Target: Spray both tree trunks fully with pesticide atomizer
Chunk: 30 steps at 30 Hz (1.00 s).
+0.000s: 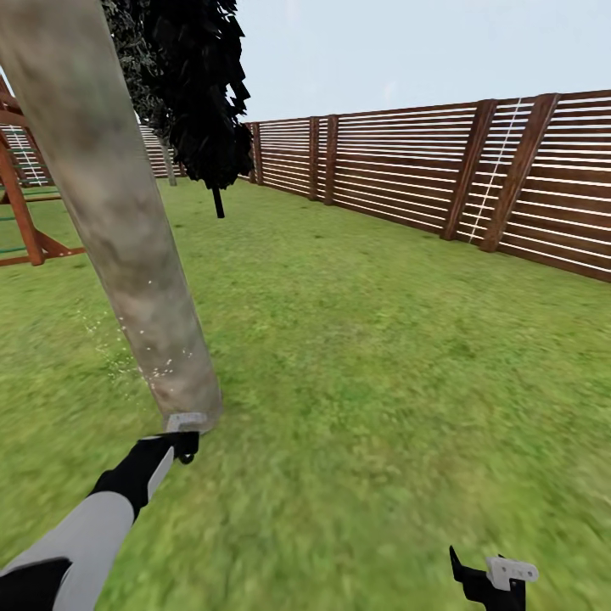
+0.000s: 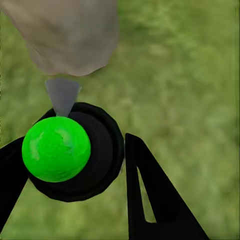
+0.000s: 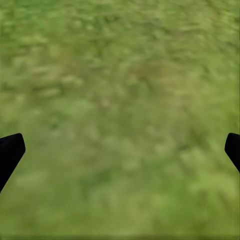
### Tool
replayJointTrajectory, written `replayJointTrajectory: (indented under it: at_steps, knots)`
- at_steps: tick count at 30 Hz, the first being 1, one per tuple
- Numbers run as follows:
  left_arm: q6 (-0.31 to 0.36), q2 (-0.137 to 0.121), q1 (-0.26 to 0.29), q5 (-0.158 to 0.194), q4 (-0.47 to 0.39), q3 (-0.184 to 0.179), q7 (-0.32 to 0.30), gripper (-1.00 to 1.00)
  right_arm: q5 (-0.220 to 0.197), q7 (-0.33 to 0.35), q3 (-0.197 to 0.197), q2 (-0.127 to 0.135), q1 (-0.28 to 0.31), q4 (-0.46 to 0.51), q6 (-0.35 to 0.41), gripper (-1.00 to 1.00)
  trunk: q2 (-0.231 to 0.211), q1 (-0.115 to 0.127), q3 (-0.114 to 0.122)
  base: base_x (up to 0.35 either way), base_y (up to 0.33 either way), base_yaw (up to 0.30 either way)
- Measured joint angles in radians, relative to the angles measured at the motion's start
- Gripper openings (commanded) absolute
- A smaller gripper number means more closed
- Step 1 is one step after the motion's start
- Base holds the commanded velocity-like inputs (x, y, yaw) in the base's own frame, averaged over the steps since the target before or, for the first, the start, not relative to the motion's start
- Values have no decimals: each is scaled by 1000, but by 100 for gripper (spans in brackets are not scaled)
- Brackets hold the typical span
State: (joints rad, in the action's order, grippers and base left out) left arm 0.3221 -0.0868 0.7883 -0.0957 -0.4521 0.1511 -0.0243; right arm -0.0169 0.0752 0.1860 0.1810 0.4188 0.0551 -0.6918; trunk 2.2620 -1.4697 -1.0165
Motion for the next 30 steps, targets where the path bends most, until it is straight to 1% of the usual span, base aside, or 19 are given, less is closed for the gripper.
replayJointTrajectory:
  at_steps: [3, 7, 10, 13, 15, 17, 18, 21, 22, 24, 27, 30]
  knots:
    - [-10, -10, -6, -4, 0, 0, 1, -100, 0, 0, 0, 0, 0, 0, 0, 100, 0, 0, 0, 0, 0, 0]
    - [-12, -11, -10, -5, 1, 2, 9, -100, 0, 0, 0, 0, 0, 0, 0, 100, 0, 0, 0, 0, -73, 18]
    - [-9, -16, -11, -4, 1, 14, 19, -100, 0, 0, 0, 0, 0, 0, 0, 100, 0, 0, 0, 64, -249, 227]
    - [-1, -28, -11, -4, 1, 30, 23, -100, 0, 0, 0, 0, 0, 0, 0, 100, 0, 0, 0, 256, -146, 274]
    - [0, -32, -11, -2, 1, 31, 63, -100, 0, 0, 0, 0, 0, 0, 0, 100, 0, 0, 0, 322, -36, 269]
    - [1, -31, -11, 2, 1, 33, 142, -100, 0, 0, 0, 0, 0, 0, 0, 100, 0, 0, 0, 337, -5, 66]
    - [1, -32, -11, 7, 4, 33, 155, -100, 0, 0, 0, 0, 0, 0, 0, 100, 0, 0, 0, 339, 33, 13]
    - [0, -30, -11, 17, 14, 31, 160, -100, 1, 1, 0, 0, 0, 0, 0, 100, 0, 0, 0, 340, 62, 3]
    - [0, -26, -11, 24, 32, 31, 161, -100, 1, 2, 1, 0, 0, 0, 0, 100, 0, 0, 0, 340, 71, 0]
    - [0, -21, -11, 26, 77, 32, 161, -100, 0, 2, 1, 1, 0, 0, 0, 100, 0, 0, 0, 340, 71, 0]
    - [-2, -28, -11, 26, 133, 32, 161, -100, 0, 2, 1, 1, 0, 0, 0, 100, 0, 0, 0, 261, 45, 0]
    - [-4, -31, -18, 24, 143, 32, 166, -100, 0, 2, 1, 2, 0, 0, 0, 100, 0, 0, 0, 16, 6, 0]
